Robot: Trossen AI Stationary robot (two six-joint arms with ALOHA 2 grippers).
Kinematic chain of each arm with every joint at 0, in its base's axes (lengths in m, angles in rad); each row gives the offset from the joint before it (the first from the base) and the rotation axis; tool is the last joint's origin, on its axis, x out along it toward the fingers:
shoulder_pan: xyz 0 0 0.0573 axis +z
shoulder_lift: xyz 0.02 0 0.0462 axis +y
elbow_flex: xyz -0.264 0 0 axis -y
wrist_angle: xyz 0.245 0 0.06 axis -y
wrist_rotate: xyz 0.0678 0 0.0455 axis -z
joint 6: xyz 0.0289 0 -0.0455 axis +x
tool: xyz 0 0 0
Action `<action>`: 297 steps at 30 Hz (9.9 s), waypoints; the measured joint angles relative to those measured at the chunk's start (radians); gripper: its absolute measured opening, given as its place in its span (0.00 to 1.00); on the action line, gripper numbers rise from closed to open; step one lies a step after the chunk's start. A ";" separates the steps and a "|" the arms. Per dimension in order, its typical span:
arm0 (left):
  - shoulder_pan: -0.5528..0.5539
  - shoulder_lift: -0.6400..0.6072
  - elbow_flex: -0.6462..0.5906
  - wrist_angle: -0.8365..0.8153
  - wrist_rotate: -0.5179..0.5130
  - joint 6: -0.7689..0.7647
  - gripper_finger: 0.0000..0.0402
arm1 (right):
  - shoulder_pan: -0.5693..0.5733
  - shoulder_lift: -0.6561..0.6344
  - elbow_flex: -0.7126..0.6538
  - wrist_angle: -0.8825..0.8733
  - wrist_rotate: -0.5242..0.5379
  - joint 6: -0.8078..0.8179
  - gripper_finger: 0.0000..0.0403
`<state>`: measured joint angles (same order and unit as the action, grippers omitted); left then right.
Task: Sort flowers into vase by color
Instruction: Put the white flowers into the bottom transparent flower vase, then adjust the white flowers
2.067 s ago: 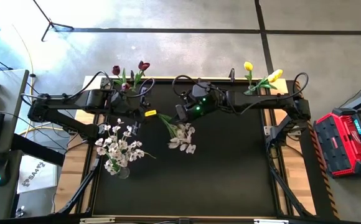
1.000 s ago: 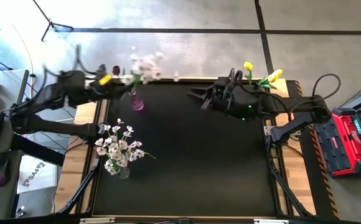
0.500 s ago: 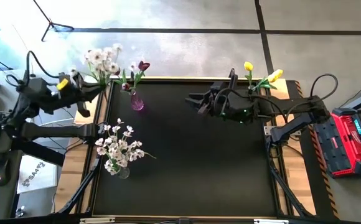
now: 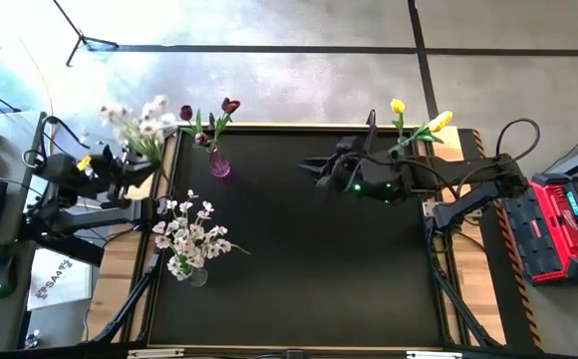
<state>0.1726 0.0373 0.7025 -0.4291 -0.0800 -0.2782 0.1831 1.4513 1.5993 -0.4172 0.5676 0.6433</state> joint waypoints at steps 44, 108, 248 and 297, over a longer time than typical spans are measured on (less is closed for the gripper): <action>-0.051 -0.033 -0.399 0.519 0.749 -0.259 0.00 | 0.126 0.000 0.000 -0.403 0.167 0.535 0.33; -0.278 -0.033 -0.609 0.810 0.848 -0.200 0.01 | -0.017 0.000 0.000 -0.507 0.055 0.543 0.33; -0.330 0.130 -0.121 0.160 0.590 -0.351 0.93 | -0.006 0.080 0.000 -0.259 -0.221 0.319 0.33; -0.330 0.384 0.065 -0.042 0.836 -0.410 0.89 | -0.006 0.080 0.000 -0.265 -0.325 0.218 0.33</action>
<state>-0.1577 0.4216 0.7673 -0.4713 0.7561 -0.6882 0.1776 1.5311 1.5996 -0.6823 0.2430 0.8611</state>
